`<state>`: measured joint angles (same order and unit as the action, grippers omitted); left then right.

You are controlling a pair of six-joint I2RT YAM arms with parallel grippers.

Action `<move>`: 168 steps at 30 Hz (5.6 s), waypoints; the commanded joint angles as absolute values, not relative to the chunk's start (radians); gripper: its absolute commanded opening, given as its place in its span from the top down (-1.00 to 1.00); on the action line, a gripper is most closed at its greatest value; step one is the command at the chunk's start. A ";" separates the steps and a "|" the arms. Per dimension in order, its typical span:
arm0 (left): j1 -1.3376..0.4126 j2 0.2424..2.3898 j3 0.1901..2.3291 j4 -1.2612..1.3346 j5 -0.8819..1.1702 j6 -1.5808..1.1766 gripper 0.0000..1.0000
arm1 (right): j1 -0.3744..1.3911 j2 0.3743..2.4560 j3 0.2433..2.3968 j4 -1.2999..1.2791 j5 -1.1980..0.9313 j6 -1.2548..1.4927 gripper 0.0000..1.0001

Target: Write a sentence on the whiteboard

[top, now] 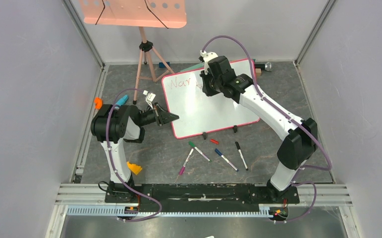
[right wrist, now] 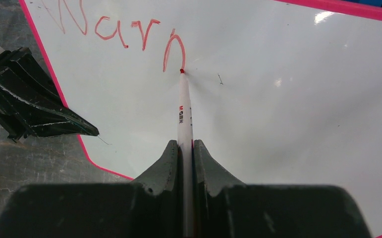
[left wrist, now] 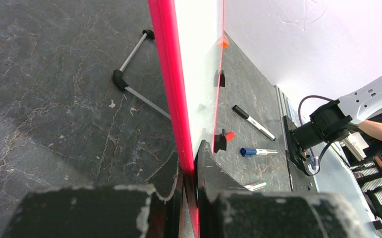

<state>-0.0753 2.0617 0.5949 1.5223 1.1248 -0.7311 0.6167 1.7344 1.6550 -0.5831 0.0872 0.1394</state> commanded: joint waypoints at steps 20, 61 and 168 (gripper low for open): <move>-0.074 2.106 0.573 1.557 1.074 -0.443 0.81 | 0.574 1.827 1.827 -0.629 0.200 0.113 1.00; -0.074 2.105 0.572 1.557 1.068 -0.443 0.81 | 0.524 1.630 1.630 -0.455 -0.061 0.129 1.00; -0.074 2.110 0.572 1.558 1.067 -0.440 0.81 | 0.471 1.617 1.490 -0.461 -0.039 0.113 1.00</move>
<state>-0.0765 2.0617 0.5953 1.5238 1.1286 -0.7204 0.4755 1.6344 1.5074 -0.4496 -0.0826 0.1150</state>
